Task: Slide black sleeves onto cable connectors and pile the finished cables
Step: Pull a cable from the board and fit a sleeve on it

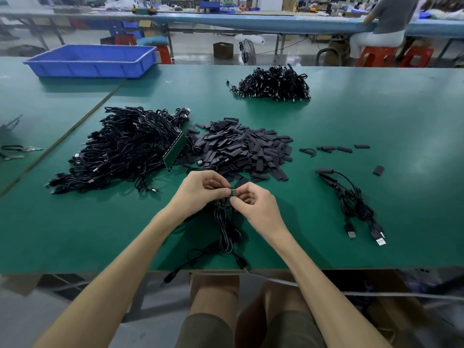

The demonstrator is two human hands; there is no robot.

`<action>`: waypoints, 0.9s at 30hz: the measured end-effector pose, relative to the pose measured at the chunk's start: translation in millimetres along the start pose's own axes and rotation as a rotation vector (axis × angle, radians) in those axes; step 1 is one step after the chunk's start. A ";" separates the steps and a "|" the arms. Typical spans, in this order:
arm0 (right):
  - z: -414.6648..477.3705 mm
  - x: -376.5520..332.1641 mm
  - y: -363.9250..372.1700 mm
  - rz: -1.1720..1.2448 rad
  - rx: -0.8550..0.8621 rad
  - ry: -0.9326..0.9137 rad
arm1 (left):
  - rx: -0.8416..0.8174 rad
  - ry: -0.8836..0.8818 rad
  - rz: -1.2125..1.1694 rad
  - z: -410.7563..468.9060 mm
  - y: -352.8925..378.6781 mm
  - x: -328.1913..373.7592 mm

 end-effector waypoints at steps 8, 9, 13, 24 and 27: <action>-0.5 1.6 -0.9 0.016 0.019 0.014 | -0.067 -0.034 0.124 1.4 3.1 7.1; -0.5 1.4 -1.2 0.018 0.026 0.014 | -0.063 -0.033 0.142 1.7 3.8 8.9; -1.0 0.3 -1.4 -0.008 0.028 0.009 | -0.044 -0.049 0.183 1.0 6.9 12.5; -5.1 -4.6 -1.9 -0.055 0.077 -0.009 | 0.034 -0.071 0.312 -8.5 16.5 13.2; -6.1 -3.2 -4.5 -0.008 0.083 0.011 | 0.019 -0.052 0.315 -7.1 8.9 12.8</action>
Point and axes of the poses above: each hand's wrist, its own z-axis towards the middle knuckle, its own y-axis out of the palm, x = y × z, the point moved 5 cm from there along z, towards the middle knuckle, and after that the axes turned 11 degrees about y, right-handed, at the moved point
